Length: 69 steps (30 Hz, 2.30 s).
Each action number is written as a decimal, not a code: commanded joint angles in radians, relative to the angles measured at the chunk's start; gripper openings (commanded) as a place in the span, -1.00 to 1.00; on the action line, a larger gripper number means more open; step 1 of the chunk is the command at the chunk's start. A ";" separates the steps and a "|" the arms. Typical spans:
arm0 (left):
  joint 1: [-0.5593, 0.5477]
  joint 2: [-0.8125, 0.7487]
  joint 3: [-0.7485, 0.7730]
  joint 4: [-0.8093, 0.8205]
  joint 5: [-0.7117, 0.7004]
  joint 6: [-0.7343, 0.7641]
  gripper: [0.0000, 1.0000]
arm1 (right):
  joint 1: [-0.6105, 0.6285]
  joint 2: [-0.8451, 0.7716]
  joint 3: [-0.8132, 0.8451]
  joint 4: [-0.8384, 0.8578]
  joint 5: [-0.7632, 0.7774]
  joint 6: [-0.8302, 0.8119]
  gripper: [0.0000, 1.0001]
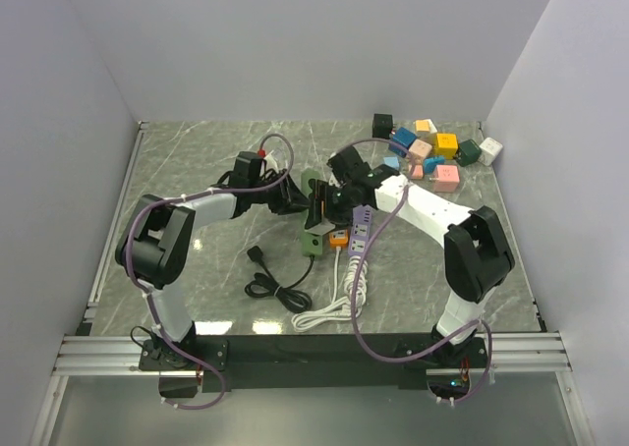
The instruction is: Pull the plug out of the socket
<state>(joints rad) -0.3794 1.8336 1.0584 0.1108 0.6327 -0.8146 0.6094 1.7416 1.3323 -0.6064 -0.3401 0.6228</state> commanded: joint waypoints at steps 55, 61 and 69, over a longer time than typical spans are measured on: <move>0.048 -0.051 -0.032 -0.019 -0.071 0.092 -0.99 | -0.800 0.129 0.455 0.045 -0.016 0.155 0.76; 0.050 -0.043 -0.026 0.000 -0.053 0.072 -0.99 | -0.634 -0.007 0.233 0.011 -0.170 -0.052 0.76; 0.048 -0.051 -0.020 0.006 -0.030 0.058 -0.99 | -0.306 0.025 0.074 0.134 -0.264 -0.113 0.74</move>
<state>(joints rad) -0.3271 1.7973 0.9840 0.0433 0.5529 -0.7280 0.2359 1.7512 1.4017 -0.5171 -0.5533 0.5678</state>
